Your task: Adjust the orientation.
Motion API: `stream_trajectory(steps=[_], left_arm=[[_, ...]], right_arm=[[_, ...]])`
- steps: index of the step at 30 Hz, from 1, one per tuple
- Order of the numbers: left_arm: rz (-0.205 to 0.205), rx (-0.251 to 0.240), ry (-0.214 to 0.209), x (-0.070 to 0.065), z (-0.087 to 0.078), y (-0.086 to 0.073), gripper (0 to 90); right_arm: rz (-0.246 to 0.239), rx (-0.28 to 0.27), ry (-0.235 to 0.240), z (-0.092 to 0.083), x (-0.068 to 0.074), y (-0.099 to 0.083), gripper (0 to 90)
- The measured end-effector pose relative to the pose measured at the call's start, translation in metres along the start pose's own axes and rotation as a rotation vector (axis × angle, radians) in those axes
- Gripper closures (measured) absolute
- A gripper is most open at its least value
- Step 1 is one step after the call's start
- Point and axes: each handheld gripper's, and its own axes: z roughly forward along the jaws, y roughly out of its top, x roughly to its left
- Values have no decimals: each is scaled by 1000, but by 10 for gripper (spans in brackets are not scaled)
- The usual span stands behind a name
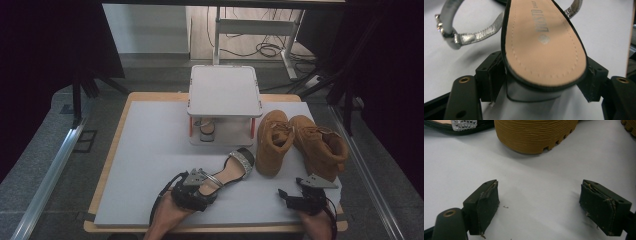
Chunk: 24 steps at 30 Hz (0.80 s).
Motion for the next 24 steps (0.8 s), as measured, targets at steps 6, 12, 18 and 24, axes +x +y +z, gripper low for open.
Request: stream_trajectory(steps=[6, 12, 18, 24], left_arm=[[5, 20, 17, -1, 7, 9, 335], [-1, 23, 26, -2, 11, 16, 336], [-4, 30, 23, -4, 15, 25, 328], [-14, 48, 29, -5, 16, 29, 324]], right_arm=[[1, 0, 0, 0, 0, 0, 156], [1, 0, 0, 0, 0, 0, 156], [0, 0, 0, 0, 0, 0, 156], [1, 0, 0, 0, 0, 0, 156]])
